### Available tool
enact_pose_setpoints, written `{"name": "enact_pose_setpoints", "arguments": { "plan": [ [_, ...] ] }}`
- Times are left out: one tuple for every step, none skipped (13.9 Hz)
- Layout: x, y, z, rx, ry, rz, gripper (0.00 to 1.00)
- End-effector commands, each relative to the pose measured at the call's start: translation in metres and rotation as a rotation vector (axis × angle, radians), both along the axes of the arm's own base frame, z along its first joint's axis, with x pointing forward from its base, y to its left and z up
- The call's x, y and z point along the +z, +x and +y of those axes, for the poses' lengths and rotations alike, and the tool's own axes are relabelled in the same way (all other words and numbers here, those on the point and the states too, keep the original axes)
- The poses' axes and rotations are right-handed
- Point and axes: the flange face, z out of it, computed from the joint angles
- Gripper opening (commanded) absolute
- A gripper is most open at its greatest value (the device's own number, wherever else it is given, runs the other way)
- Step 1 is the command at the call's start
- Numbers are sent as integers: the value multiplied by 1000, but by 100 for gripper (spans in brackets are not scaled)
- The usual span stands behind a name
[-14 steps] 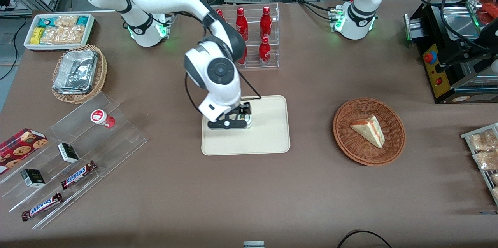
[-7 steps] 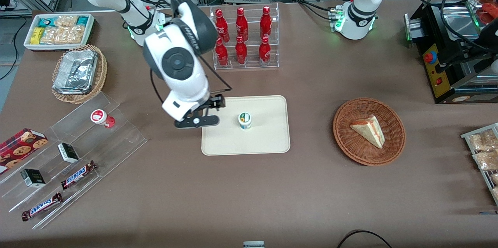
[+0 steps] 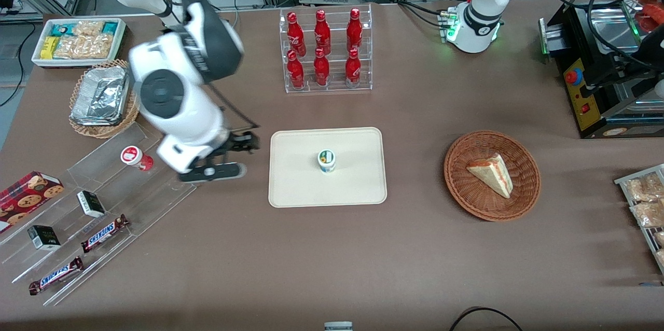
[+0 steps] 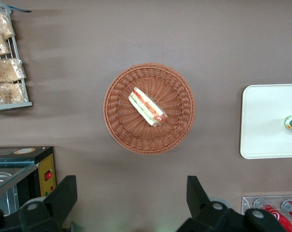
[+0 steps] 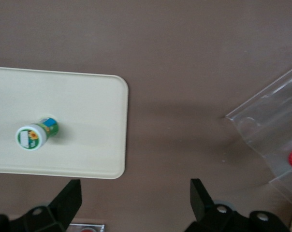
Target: Place green gum on tray
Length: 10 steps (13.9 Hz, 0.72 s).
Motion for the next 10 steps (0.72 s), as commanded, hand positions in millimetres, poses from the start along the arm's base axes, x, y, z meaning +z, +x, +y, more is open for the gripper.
{"name": "enact_pose_setpoints", "arguments": {
  "plan": [
    [16, 0, -56, -44, 10, 16, 100],
    [19, 0, -73, -64, 12, 13, 100],
    [21, -1, -91, -86, 14, 10, 100],
    [21, -2, -109, -102, 17, 12, 100],
    [24, -2, -127, -119, 21, 5, 100],
    [25, -2, -140, -131, 27, 0, 100],
    [26, -4, -152, -138, 34, -7, 100],
    [25, -6, -161, -137, 40, -16, 100],
    [24, -9, -171, -129, 43, -31, 100],
    [24, -12, -182, -115, 46, -40, 100]
  ]
}}
